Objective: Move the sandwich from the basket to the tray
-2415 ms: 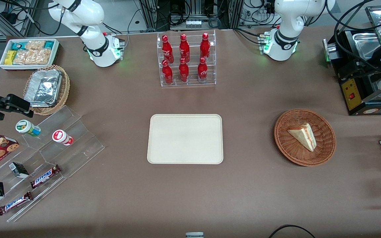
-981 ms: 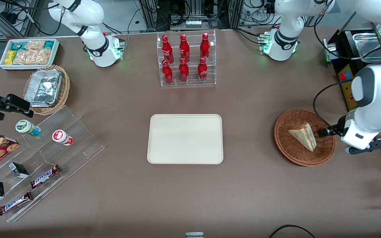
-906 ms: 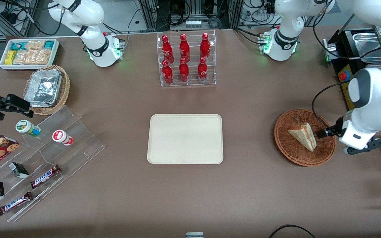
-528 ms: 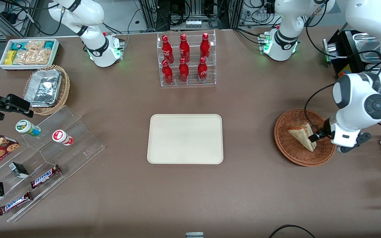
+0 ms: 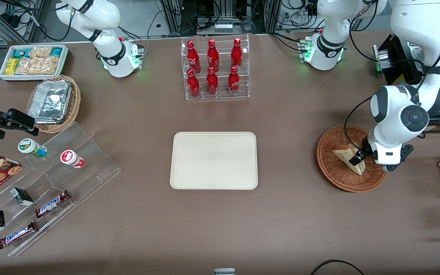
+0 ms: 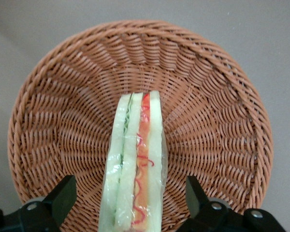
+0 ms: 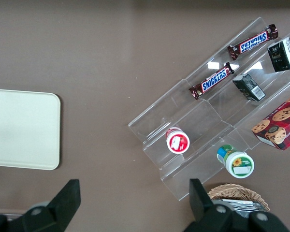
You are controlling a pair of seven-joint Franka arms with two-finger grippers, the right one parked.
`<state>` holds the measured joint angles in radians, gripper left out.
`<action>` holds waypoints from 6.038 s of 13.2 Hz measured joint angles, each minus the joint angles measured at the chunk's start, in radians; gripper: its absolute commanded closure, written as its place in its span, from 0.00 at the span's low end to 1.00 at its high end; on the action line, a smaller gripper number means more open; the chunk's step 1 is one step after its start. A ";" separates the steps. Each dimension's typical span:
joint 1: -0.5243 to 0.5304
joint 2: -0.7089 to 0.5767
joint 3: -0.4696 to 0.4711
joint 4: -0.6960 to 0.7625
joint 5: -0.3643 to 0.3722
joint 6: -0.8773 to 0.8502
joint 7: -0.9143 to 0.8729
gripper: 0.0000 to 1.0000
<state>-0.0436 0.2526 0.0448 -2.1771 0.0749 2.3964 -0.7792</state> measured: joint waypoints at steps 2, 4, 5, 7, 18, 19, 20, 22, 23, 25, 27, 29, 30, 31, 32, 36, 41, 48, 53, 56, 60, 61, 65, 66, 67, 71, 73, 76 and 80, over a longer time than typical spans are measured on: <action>-0.013 0.002 -0.002 -0.012 0.000 0.003 -0.015 0.00; -0.023 0.003 -0.002 -0.024 0.000 0.003 -0.017 0.00; -0.024 0.003 -0.002 -0.031 0.000 0.004 -0.017 0.02; -0.024 0.004 -0.001 -0.041 0.000 0.005 -0.018 0.58; -0.106 -0.048 -0.005 0.171 0.012 -0.320 -0.014 0.94; -0.143 -0.057 -0.008 0.219 0.012 -0.374 -0.015 0.94; -0.184 -0.061 -0.010 0.259 0.012 -0.407 -0.018 0.92; -0.275 -0.061 -0.016 0.305 0.012 -0.425 -0.019 0.91; -0.323 -0.058 -0.017 0.312 0.012 -0.425 -0.019 0.91; -0.423 -0.032 -0.019 0.326 0.012 -0.421 -0.019 0.90; -0.507 0.026 -0.019 0.372 0.012 -0.406 -0.023 0.90; -0.572 0.101 -0.020 0.445 0.012 -0.402 -0.025 0.89; -0.602 0.144 -0.019 0.481 0.012 -0.395 -0.025 0.89; -0.630 0.189 -0.019 0.515 0.012 -0.383 -0.031 0.89; -0.654 0.231 -0.019 0.544 0.012 -0.368 -0.044 0.89; -0.708 0.330 -0.018 0.581 0.012 -0.259 -0.056 0.86; -0.724 0.373 -0.018 0.583 0.013 -0.185 -0.056 0.83; -0.732 0.414 -0.017 0.583 0.015 -0.162 -0.056 0.00; -0.732 0.412 -0.012 0.589 0.016 -0.158 -0.057 0.00; -0.724 0.357 0.005 0.620 0.015 -0.258 -0.061 0.00; -0.646 0.169 0.014 0.638 0.014 -0.474 -0.063 0.00; -0.620 0.125 0.015 0.638 0.014 -0.528 -0.061 0.00; -0.512 -0.004 0.016 0.634 0.014 -0.644 -0.015 0.00; -0.486 -0.024 0.016 0.633 0.013 -0.658 0.014 0.00; -0.462 -0.041 0.016 0.633 0.010 -0.680 0.046 0.00; -0.335 -0.108 0.018 0.631 -0.039 -0.772 0.244 0.00; -0.257 -0.147 0.019 0.630 -0.070 -0.825 0.358 0.00; -0.183 -0.208 0.019 0.629 -0.095 -0.892 0.450 0.00; -0.130 -0.287 0.019 0.628 -0.096 -0.975 0.530 0.00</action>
<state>-0.1735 -0.0339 0.0635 -1.5493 -0.0212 1.4212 -0.2492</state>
